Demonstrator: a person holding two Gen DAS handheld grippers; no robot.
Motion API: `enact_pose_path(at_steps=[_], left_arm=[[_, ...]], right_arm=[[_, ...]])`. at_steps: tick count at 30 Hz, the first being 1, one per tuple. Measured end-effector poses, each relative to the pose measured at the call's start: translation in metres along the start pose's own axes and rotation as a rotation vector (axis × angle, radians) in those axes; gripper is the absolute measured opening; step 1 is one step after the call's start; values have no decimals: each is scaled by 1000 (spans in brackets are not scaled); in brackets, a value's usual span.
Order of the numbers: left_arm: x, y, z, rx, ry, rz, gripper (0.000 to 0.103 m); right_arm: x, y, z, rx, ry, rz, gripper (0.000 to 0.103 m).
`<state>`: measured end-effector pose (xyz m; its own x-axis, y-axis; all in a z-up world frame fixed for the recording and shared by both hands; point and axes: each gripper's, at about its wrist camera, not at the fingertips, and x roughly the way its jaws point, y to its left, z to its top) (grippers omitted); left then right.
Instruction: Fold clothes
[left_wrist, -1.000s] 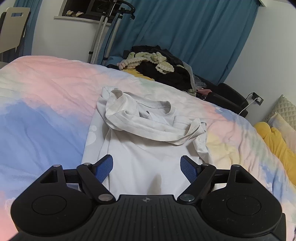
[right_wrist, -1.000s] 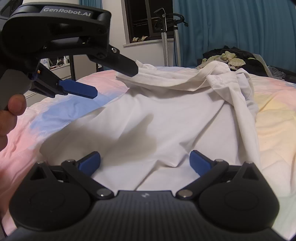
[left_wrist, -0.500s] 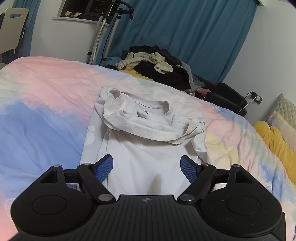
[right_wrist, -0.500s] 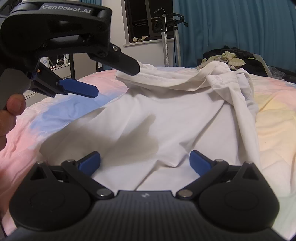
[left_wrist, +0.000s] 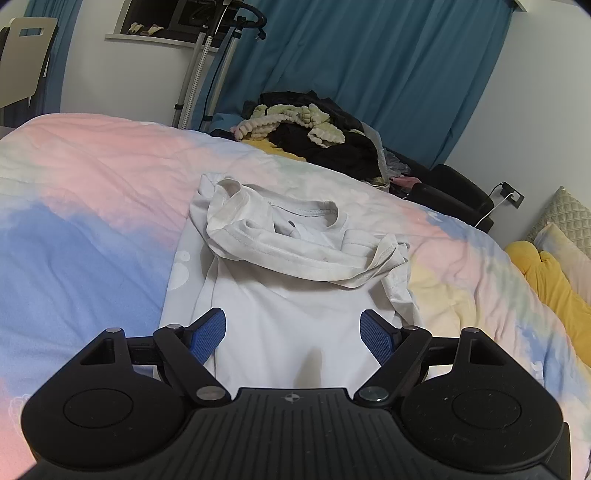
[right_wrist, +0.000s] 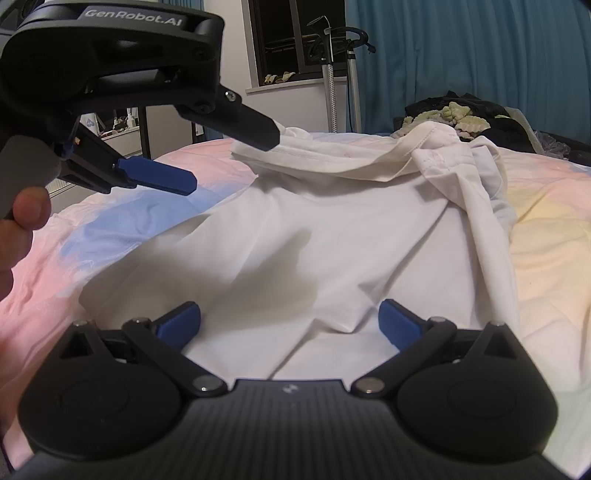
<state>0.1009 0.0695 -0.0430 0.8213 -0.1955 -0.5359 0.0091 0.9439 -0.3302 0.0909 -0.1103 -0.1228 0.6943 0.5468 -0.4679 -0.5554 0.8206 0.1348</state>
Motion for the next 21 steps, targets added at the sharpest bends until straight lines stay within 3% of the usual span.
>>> enact_pose_path(at_steps=[11, 21], left_arm=[[-42, 12, -1, -32, -46, 23, 85], [-77, 8, -13, 31, -80, 18, 88]], right_arm=[[0, -1, 1, 1, 3, 0, 103], [1, 2, 1, -8, 6, -12, 103]])
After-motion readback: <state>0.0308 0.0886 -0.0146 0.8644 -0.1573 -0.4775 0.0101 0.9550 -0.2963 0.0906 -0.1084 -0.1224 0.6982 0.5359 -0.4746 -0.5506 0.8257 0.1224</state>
